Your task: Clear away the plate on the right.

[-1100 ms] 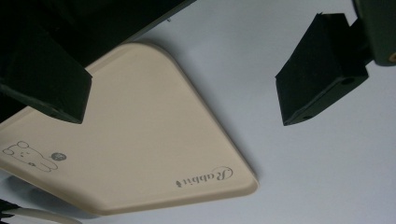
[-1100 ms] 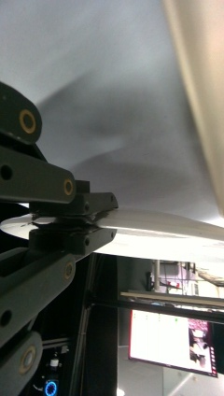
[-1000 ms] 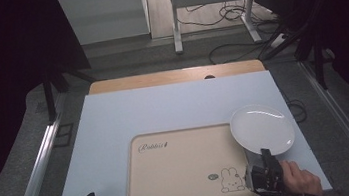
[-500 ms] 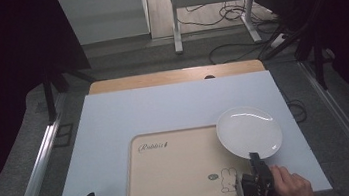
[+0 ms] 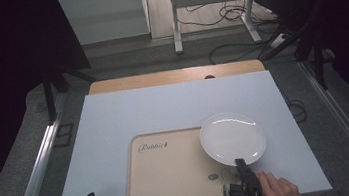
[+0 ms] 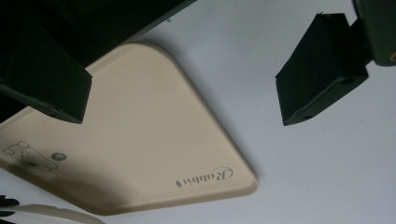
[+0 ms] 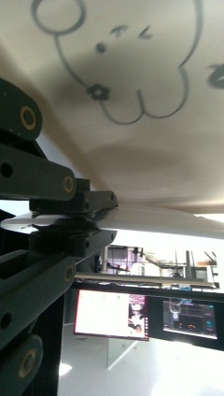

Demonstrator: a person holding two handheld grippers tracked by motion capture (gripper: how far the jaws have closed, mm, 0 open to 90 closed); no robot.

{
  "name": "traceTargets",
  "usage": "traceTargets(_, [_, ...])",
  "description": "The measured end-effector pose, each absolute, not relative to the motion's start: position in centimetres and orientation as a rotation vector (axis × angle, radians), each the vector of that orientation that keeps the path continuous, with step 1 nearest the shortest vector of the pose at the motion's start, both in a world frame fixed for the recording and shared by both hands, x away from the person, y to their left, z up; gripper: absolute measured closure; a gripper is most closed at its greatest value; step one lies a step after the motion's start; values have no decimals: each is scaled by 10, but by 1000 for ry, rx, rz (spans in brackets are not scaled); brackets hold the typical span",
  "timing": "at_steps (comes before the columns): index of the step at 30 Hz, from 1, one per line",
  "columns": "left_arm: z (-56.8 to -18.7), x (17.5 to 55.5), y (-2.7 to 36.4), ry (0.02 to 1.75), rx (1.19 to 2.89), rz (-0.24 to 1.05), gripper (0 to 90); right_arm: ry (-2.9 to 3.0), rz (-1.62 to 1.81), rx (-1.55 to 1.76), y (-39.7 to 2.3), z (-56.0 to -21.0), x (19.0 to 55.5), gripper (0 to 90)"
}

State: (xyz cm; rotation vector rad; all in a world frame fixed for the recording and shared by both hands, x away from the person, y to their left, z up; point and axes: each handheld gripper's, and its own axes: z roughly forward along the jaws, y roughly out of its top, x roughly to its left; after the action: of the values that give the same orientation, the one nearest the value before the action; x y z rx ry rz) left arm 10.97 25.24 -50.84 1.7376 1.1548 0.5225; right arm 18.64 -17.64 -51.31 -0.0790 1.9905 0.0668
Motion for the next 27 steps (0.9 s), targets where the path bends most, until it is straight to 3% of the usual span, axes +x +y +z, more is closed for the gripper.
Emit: traceTargets(27, [-509,110,252,1160,1740,522,30,1992,199,-226,-135,-522,167,824])
